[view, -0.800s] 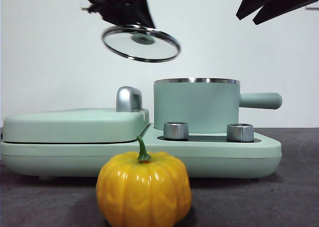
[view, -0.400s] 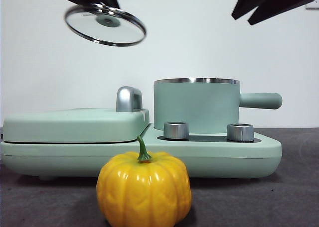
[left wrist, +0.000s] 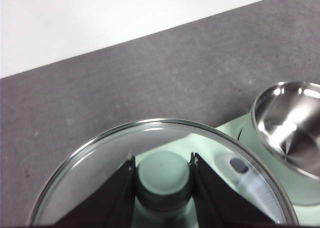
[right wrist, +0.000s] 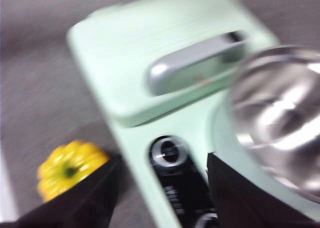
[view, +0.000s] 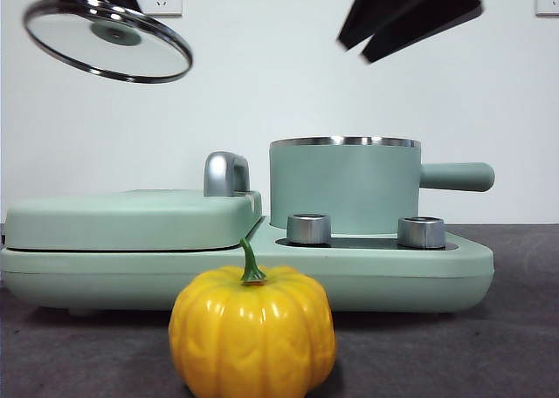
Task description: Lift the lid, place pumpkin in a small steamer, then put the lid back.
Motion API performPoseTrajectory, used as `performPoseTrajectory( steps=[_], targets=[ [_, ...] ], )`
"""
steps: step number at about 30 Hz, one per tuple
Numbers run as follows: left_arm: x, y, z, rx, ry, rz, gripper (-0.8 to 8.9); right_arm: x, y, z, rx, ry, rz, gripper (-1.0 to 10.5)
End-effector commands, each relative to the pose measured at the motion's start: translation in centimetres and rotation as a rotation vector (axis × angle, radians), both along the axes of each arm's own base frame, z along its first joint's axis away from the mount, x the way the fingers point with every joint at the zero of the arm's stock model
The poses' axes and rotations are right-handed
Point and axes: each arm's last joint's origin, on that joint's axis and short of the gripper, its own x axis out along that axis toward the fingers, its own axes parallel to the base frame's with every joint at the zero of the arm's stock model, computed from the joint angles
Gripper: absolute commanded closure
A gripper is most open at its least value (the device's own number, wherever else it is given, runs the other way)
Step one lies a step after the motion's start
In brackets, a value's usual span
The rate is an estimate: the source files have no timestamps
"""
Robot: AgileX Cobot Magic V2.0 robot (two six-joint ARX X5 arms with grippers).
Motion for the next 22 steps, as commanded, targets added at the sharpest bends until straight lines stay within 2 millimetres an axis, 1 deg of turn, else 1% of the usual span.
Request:
performPoseTrajectory(
  steps=[1, 5, 8, 11, 16, 22],
  targets=[
    [-1.1, 0.5, 0.8, -0.038, -0.047, 0.017, 7.96, -0.6, 2.1, -0.6, -0.060, -0.010, 0.131, 6.7],
    [-2.2, 1.0, 0.9, -0.042, -0.040, 0.023, 7.96, -1.2, 4.2, -2.4, -0.144, 0.012, 0.254, 6.6],
    [-2.5, 1.1, 1.2, -0.046, -0.055, 0.023, 7.97, -1.4, 5.7, -3.9, -0.193, 0.053, 0.306, 5.7],
    [-2.6, 1.1, 1.2, -0.047, -0.056, 0.024, 7.97, -1.4, 6.8, -5.3, -0.236, 0.094, 0.337, 5.1],
    [-2.6, 1.1, 1.2, -0.047, -0.055, 0.025, 7.97, -1.6, 8.3, -7.3, -0.296, 0.139, 0.382, 5.1],
    [-2.6, 1.1, 1.2, -0.046, -0.056, 0.024, 7.97, -1.5, 9.1, -8.9, -0.348, 0.161, 0.390, 5.0]
  ],
)
